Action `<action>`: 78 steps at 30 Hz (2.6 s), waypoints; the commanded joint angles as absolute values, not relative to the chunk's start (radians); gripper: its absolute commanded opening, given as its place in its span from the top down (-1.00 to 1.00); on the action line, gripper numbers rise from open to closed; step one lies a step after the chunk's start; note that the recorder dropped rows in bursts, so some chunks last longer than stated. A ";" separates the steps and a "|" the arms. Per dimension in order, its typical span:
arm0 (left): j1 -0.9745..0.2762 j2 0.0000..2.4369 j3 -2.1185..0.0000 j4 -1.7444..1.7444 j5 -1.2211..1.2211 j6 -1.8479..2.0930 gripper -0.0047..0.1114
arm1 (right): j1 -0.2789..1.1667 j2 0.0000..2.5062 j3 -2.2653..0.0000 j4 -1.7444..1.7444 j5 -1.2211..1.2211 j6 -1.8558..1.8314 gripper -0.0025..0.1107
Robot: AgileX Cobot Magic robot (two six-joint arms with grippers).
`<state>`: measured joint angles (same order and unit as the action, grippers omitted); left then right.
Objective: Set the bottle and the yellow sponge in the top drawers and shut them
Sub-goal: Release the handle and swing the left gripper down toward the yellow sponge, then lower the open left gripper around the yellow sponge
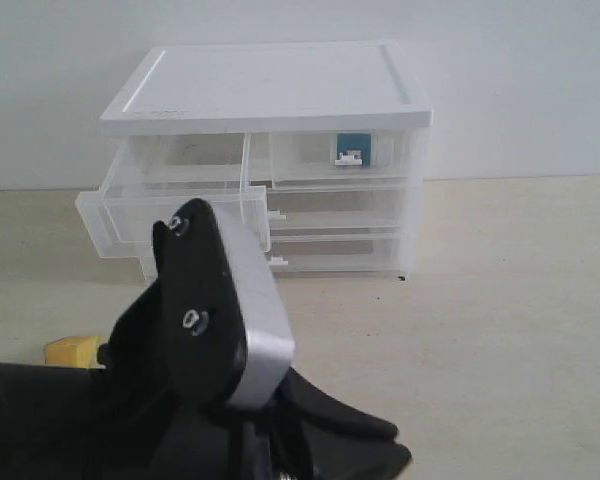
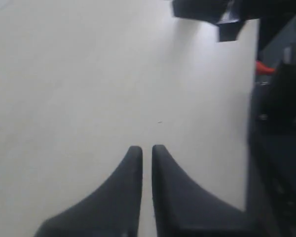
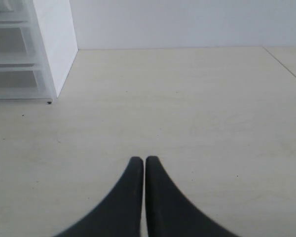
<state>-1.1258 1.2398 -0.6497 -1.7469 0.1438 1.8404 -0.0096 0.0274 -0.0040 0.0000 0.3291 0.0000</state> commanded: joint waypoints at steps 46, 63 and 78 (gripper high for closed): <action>-0.517 1.281 -0.649 0.534 0.469 -0.667 -0.38 | -0.009 0.021 0.000 0.000 0.322 0.000 0.96; -0.423 1.563 -0.649 0.920 0.356 -1.079 -0.38 | -0.009 0.021 0.000 0.000 0.322 0.000 0.96; -0.242 1.671 -0.652 0.942 0.144 -1.077 -0.38 | -0.009 0.021 0.000 0.000 0.322 0.000 0.96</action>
